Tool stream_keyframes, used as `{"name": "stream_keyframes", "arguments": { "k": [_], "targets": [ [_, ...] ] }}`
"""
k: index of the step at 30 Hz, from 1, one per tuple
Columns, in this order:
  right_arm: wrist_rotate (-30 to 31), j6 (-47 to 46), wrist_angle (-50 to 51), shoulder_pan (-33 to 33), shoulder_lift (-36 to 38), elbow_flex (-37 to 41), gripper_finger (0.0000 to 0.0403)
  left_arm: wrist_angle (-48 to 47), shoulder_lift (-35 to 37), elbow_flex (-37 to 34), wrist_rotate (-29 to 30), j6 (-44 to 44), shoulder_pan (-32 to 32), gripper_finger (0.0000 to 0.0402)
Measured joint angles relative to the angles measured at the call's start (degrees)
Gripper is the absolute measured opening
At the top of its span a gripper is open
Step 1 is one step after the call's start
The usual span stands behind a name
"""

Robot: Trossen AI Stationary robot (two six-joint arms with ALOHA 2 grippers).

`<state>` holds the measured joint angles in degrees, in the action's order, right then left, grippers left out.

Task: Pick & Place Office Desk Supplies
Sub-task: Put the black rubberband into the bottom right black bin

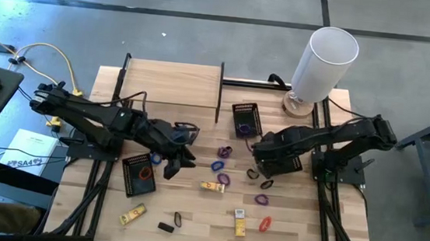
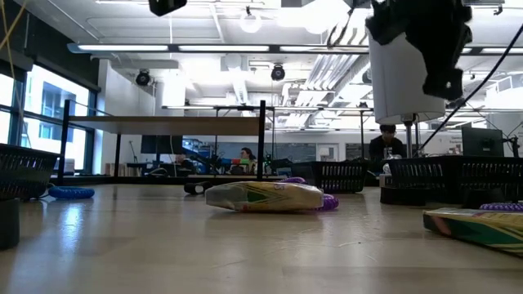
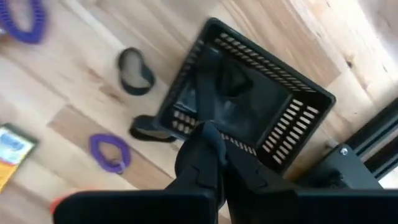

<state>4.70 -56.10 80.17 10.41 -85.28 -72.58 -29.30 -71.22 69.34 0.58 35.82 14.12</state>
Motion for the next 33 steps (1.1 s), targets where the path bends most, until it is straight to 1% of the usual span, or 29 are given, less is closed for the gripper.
{"name": "stream_keyframes", "arguments": {
  "k": [4, 7, 10, 13, 16, 19, 23, 27, 33],
  "targets": [
    [-0.8, -2.5, -2.5, -1.7, 4.1, 6.8, 0.0004, -0.2, 0.0, 0.0, 0.2, 0.0, 2.2, 0.0131],
    [-3.0, -3.4, -10.4, -4.0, 7.3, 12.6, 0.0004, -0.9, 0.0, 0.0, 0.2, 0.0, 3.3, 0.0131],
    [-4.9, -4.5, -16.2, -5.4, 8.0, 17.5, 0.0004, -2.0, 0.0, 0.0, 0.3, 0.1, 4.1, 0.0131],
    [-5.4, -5.8, -16.9, -6.0, 8.2, 20.7, 0.0004, -2.5, 0.0, 0.0, 0.8, 0.1, 4.2, 0.0131],
    [-3.6, -9.2, -18.5, -6.0, 7.9, 22.5, 0.0004, -3.0, 0.0, 0.0, 0.8, 0.0, 4.2, 0.0131],
    [-3.6, -13.8, -17.4, -5.9, 7.9, 22.9, 0.0014, -3.1, 0.0, 0.0, 0.8, -0.4, 4.2, 0.0131],
    [-3.4, -13.3, -16.7, -5.9, 7.9, 22.9, 0.0036, -3.8, 0.0, 0.0, 0.8, -0.5, 4.2, 0.0131],
    [-4.9, -12.8, -17.3, -5.9, 7.9, 22.9, 0.0052, -3.9, 0.0, -0.1, 0.8, -0.5, 4.2, 0.0131],
    [-4.8, -12.7, -17.7, -5.9, 7.9, 22.9, 0.0059, -3.9, 0.0, -0.1, 0.8, -0.5, 4.2, 0.0131]
  ]
}}
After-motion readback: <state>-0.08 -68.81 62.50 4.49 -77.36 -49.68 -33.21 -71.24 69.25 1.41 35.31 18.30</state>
